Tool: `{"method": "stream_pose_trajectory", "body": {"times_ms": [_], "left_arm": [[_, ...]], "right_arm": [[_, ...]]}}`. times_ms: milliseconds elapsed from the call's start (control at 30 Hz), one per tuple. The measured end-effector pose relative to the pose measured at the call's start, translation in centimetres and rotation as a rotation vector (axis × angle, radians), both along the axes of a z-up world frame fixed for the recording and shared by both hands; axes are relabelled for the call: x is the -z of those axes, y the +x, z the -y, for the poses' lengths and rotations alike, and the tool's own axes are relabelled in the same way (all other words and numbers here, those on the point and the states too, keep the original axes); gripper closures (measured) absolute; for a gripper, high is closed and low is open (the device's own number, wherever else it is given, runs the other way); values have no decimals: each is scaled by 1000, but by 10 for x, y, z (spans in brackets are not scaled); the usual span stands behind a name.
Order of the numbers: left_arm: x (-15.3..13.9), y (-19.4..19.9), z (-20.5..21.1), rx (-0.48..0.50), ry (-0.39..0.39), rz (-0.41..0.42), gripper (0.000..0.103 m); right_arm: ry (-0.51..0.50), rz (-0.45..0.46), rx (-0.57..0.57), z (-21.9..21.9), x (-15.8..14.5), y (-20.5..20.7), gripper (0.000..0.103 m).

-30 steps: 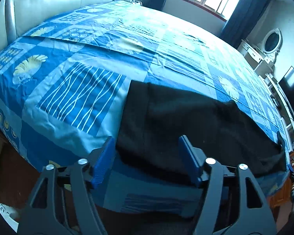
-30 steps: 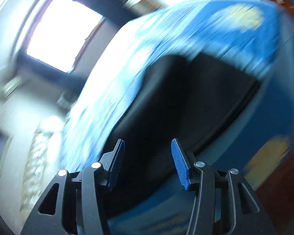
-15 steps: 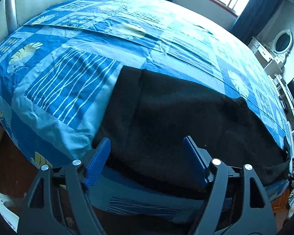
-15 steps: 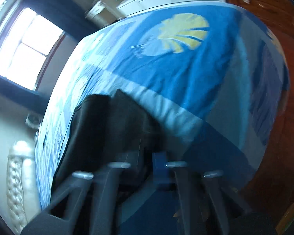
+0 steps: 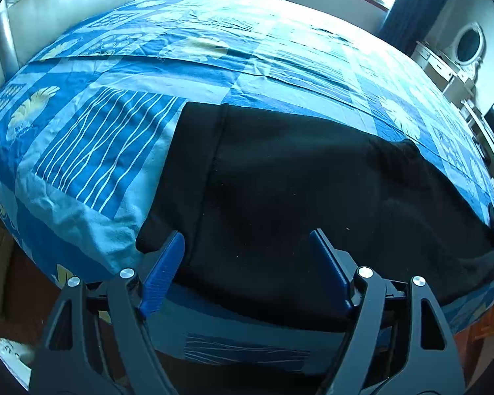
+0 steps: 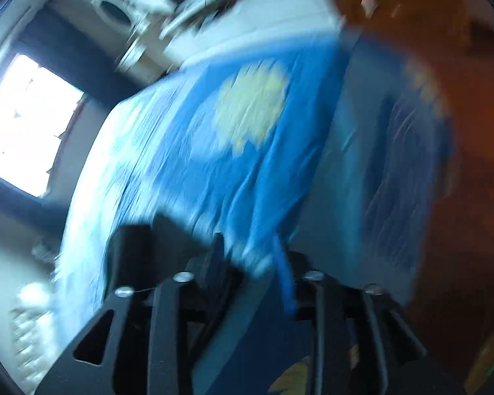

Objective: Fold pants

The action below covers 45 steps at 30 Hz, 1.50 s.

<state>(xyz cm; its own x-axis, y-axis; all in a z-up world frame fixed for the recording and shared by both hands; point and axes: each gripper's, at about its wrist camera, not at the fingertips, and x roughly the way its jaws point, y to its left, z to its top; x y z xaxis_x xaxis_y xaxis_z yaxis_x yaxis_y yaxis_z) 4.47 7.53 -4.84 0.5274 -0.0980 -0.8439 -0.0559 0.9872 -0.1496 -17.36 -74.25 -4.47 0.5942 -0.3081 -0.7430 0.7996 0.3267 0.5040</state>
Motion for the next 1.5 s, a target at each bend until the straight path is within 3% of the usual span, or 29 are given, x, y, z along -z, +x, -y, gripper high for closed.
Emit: {"method": "stream_pose_trajectory", "body": {"times_ms": [100, 167, 267, 367, 433, 567, 633, 767, 900, 1033, 1100, 1233, 1367, 1433, 1467, 1500], "left_arm": [[0, 1, 0, 1, -14, 13, 19], [2, 2, -1, -11, -29, 14, 17], [6, 3, -3, -27, -53, 14, 14], [8, 2, -1, -24, -47, 20, 13], [9, 2, 0, -12, -36, 21, 13], [11, 2, 2, 2, -18, 18, 12], [12, 2, 4, 8, -9, 18, 11], [12, 2, 3, 5, -11, 15, 11], [13, 2, 4, -1, -4, 15, 11], [13, 1, 5, -9, 3, 16, 11], [13, 0, 6, -11, 10, 17, 11], [14, -1, 9, -15, 29, 20, 11], [14, -2, 10, -17, 39, 23, 10], [15, -3, 11, -18, 44, 23, 10], [15, -3, 11, -17, 47, 23, 10], [15, -3, 12, -17, 52, 24, 10]], "right_arm": [[-75, -36, -169, -34, -30, 54, 57], [-119, -46, -289, -63, -45, 113, 42], [-141, -104, -426, -97, -48, 185, 40], [-190, -284, -475, -116, -32, 253, 40], [-220, -403, -464, -124, -19, 276, 40], [-229, -574, -440, -118, 13, 300, 40], [-211, -598, -419, -115, 20, 294, 53], [-169, -500, -428, -104, 13, 275, 93], [-160, -303, -424, -95, -18, 232, 94], [-155, -97, -387, -80, -45, 153, 94], [-147, -55, -347, -73, -46, 119, 94], [-46, 41, -248, -47, -14, 56, 94], [89, 114, -209, -32, 25, 34, 93], [163, 171, -176, -25, 39, 28, 83], [187, 200, -171, -23, 42, 27, 68], [210, 240, -168, -21, 45, 27, 61]]}}
